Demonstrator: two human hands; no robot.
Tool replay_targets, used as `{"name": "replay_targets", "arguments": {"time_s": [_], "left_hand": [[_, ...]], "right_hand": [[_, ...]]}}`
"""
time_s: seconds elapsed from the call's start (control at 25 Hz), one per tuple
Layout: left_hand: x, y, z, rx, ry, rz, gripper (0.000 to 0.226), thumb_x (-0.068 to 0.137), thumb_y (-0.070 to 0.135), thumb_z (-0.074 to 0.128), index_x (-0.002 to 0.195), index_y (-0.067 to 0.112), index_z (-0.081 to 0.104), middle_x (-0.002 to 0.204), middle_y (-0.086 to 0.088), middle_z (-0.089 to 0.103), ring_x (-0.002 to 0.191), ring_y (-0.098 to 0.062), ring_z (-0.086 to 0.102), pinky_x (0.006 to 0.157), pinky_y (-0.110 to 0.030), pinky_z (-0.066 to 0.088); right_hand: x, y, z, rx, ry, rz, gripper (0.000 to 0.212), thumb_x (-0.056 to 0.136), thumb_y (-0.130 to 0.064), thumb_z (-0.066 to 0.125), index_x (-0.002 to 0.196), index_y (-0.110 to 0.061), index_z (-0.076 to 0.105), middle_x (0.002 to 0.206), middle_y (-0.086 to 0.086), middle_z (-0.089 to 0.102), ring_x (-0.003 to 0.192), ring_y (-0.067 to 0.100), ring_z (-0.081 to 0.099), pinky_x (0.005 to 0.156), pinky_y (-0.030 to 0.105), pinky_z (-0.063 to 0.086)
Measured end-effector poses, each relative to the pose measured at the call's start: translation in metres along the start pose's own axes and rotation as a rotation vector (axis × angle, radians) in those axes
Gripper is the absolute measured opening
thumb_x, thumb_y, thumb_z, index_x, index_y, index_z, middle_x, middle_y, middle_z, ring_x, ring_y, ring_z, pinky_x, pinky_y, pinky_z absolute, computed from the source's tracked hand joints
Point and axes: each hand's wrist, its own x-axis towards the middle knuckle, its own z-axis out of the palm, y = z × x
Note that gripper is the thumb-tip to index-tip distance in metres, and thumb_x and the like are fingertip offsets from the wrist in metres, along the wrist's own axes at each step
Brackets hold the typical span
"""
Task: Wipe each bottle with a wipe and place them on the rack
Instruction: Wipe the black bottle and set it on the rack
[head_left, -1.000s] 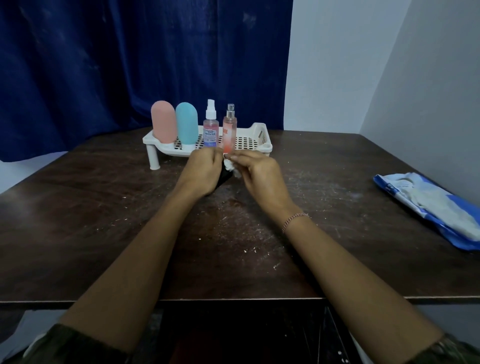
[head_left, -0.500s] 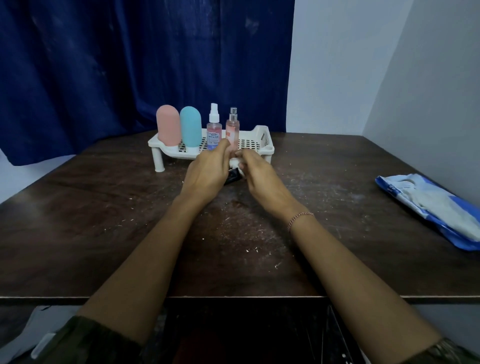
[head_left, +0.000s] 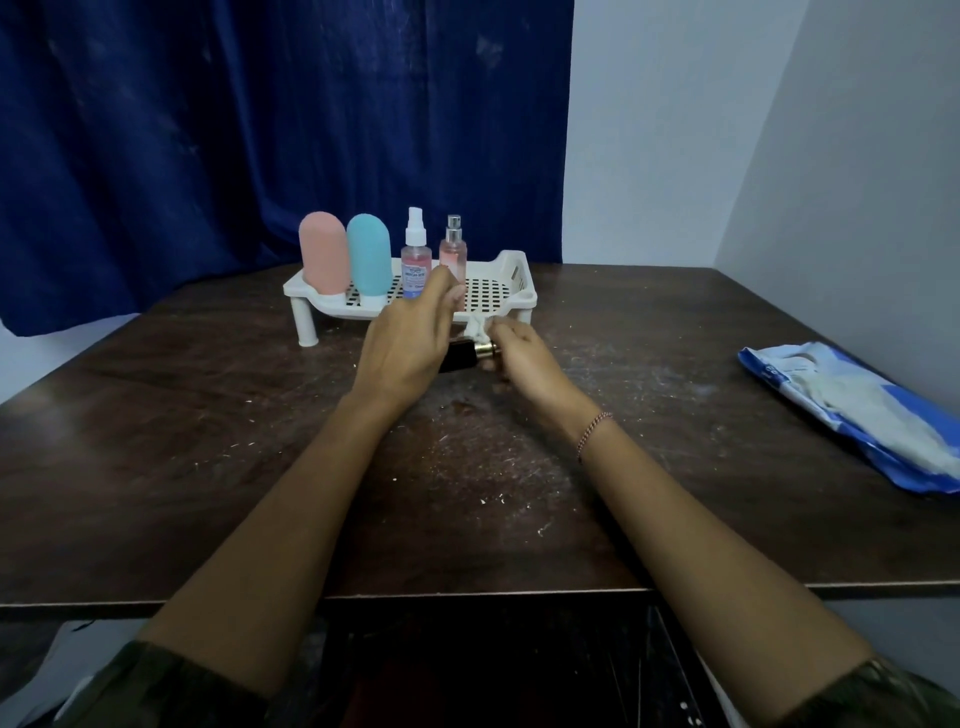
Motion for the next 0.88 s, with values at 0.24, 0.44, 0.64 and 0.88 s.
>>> {"name": "replay_targets", "arguments": {"time_s": [0.24,0.44,0.64,0.88], "left_hand": [[0.002,-0.009,0.001,-0.159,0.084,-0.13,0.027,0.101,0.034,0.032,0.087,0.017,0.048,0.065,-0.004,0.053,0.061,-0.017,0.051,0.058,-0.036,0.043],[0.009,-0.005,0.012,-0.522,0.152,-0.457,0.039,0.101,0.038,0.029,0.083,0.014,0.053,0.069,0.002,0.051,0.063,-0.006,0.045,0.059,-0.02,0.035],[0.009,0.004,0.014,-0.889,0.108,-0.838,0.062,0.095,0.058,0.02,0.097,0.013,0.062,0.084,-0.002,0.065,0.078,-0.012,0.062,0.06,-0.023,0.049],[0.014,-0.013,0.012,-1.319,0.11,-1.092,0.059,0.093,0.058,0.036,0.116,0.005,0.051,0.111,-0.016,0.064,0.091,-0.027,0.066,0.084,-0.044,0.054]], "right_hand": [[0.004,-0.001,0.004,0.64,-0.065,0.065,0.022,0.098,-0.011,0.033,0.09,-0.008,0.053,0.061,0.001,0.047,0.05,0.008,0.041,0.047,0.02,0.043],[0.005,0.002,0.01,0.57,-0.041,-0.119,0.021,0.096,-0.003,0.04,0.105,-0.002,0.059,0.097,0.009,0.064,0.087,0.013,0.06,0.078,0.023,0.053],[0.005,0.008,0.015,0.118,0.218,-0.332,0.033,0.078,-0.012,0.072,0.109,-0.008,0.063,0.098,0.004,0.066,0.09,0.011,0.06,0.082,0.024,0.051],[-0.005,0.007,0.022,-0.188,0.145,-0.485,0.026,0.063,-0.016,0.083,0.081,-0.018,0.064,0.074,-0.016,0.062,0.067,-0.003,0.056,0.063,0.009,0.046]]}}
